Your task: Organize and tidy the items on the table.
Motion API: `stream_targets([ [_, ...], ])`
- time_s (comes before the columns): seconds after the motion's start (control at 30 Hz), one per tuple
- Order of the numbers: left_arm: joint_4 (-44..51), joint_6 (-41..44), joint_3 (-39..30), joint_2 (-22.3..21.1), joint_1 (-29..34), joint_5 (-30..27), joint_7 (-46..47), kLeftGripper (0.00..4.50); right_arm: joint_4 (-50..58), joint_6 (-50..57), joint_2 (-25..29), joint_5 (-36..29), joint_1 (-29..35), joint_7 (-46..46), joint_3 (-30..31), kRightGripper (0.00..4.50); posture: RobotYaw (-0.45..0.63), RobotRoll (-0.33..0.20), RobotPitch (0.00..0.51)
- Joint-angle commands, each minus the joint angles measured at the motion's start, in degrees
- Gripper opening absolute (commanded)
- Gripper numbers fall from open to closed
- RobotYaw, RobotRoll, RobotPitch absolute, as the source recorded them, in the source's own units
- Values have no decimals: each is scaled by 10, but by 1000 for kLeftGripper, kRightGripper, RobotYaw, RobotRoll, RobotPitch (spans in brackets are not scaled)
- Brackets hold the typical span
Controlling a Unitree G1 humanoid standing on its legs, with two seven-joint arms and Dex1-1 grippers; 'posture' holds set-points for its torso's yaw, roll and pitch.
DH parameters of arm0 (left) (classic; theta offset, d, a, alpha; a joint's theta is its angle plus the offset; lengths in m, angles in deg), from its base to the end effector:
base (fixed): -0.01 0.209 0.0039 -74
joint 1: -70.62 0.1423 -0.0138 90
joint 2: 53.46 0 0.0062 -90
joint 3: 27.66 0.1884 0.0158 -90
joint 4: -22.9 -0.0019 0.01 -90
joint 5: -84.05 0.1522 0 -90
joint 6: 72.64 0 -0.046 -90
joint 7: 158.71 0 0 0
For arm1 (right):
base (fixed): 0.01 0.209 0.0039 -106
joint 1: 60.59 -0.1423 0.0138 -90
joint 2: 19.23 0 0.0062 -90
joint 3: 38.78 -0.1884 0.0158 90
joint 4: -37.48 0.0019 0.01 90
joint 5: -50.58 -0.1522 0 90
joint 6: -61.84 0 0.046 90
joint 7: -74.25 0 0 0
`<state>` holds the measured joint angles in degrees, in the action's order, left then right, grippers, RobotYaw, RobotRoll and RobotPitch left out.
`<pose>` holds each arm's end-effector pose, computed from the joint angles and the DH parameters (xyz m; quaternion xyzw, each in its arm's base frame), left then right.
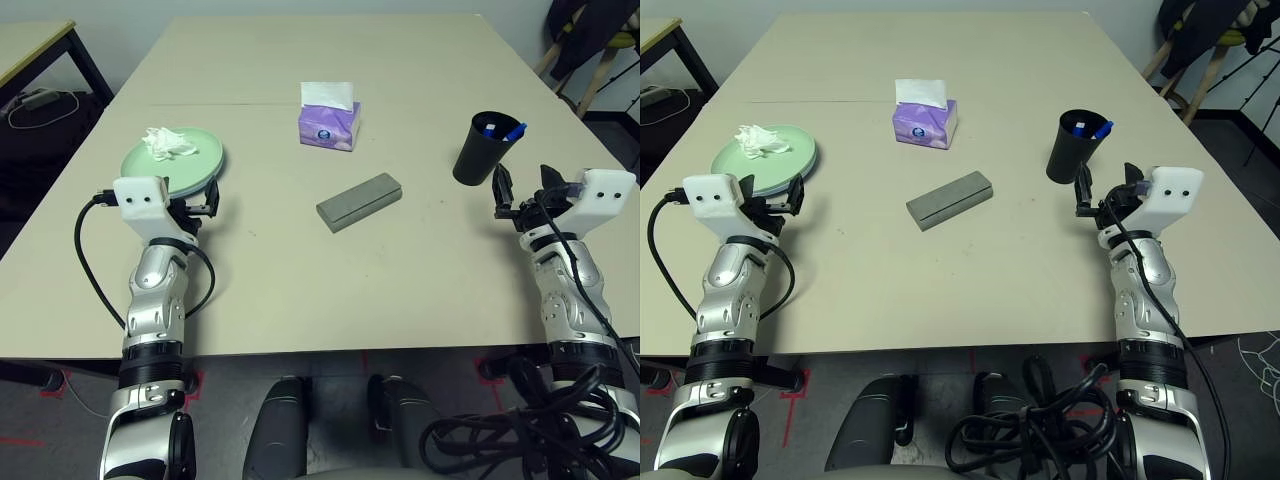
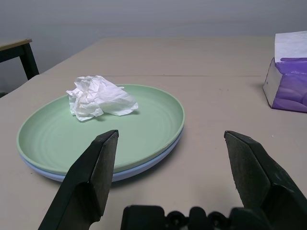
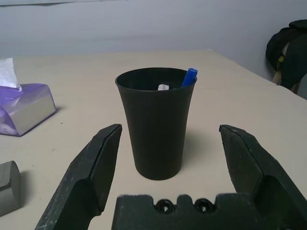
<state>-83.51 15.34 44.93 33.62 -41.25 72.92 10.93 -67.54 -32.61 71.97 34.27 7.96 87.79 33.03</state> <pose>0.2813 0.2628 0.1060 0.0277 -0.1003 0.0451 0.9936 0.2792 -0.2586 0.1070 0.0209 -0.1391 -0.0163 0.9899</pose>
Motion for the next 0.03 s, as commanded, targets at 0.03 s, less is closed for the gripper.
stream_targets([
  [0.03,5,5,3,-4,5,-1,-4,4500,-8,4,3,3,7,3,3,4473,81,0,100],
])
